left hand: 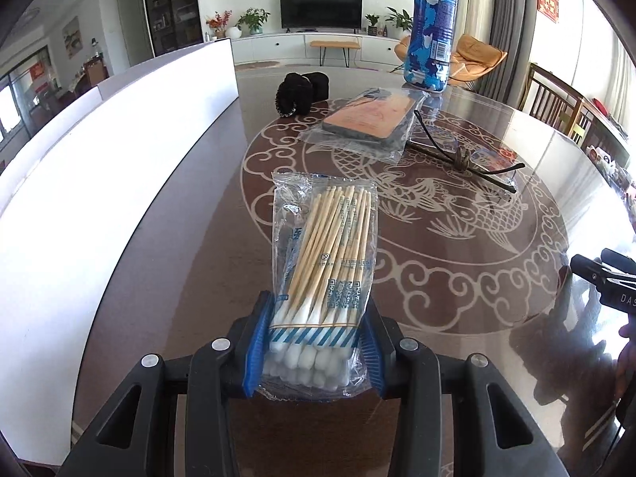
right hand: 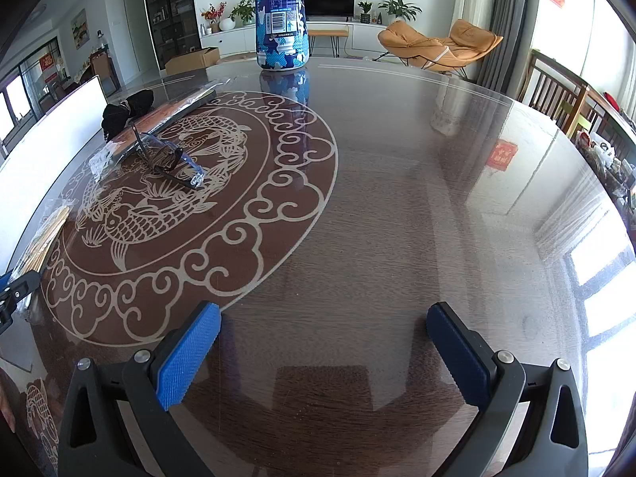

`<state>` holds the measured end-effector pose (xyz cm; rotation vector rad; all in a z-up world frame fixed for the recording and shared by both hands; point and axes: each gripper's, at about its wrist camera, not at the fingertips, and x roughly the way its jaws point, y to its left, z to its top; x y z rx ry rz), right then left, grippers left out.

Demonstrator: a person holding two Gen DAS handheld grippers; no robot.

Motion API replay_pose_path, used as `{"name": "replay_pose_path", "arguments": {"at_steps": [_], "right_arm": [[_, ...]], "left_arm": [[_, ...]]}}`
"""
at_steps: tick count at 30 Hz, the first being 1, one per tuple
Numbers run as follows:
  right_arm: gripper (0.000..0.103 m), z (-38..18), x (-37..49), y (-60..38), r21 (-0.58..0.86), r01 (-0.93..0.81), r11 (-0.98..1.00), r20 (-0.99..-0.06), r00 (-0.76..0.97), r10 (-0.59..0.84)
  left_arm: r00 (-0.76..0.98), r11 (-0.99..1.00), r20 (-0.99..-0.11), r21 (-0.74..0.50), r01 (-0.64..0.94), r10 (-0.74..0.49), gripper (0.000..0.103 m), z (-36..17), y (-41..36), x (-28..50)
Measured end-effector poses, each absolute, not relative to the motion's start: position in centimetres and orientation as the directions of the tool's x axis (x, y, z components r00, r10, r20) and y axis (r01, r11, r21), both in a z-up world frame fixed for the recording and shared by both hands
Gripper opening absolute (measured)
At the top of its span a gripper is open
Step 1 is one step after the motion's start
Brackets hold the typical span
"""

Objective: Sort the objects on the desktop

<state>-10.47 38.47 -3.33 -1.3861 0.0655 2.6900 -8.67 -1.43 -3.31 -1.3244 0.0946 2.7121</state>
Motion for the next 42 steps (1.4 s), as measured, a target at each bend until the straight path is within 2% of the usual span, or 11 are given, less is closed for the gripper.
{"name": "replay_pose_path", "arguments": {"at_steps": [4,6,8,19,22,42], "right_arm": [[0.103,-3.4,-10.5,38.4,-0.014,-0.121,-0.992,-0.814,-0.575,0.082],[0.103,-3.4,-10.5,38.4,-0.014,-0.121,-0.993,-0.814,-0.575,0.082],[0.103,-3.4,-10.5,38.4,-0.014,-0.121,-0.993,-0.814,-0.575,0.082],[0.103,-3.3,-10.4,38.5,-0.014,-0.121,-0.993,-0.814,-0.575,0.082],[0.103,-3.4,-10.4,38.5,-0.014,-0.121,-0.993,-0.814,-0.575,0.082],[0.103,-3.4,-10.5,38.4,-0.014,-0.121,-0.993,-0.814,-0.575,0.082]], "left_arm": [[-0.620,-0.991,-0.781,0.002,-0.131,0.081,0.048,-3.4,-1.5,-8.9],[-0.616,-0.992,-0.783,0.000,-0.127,0.078,0.056,-3.5,-1.7,-9.2],[-0.606,-0.993,-0.792,-0.009,-0.117,0.079,0.082,-3.6,-1.9,-9.4],[-0.593,-0.993,-0.802,0.004,-0.118,0.067,0.091,-4.0,-1.8,-9.7],[-0.583,-0.994,-0.810,0.004,-0.108,0.060,0.099,-4.1,-2.0,-9.9],[-0.576,-0.994,-0.815,0.004,-0.110,0.061,0.103,-4.3,-2.0,-9.9]]}}
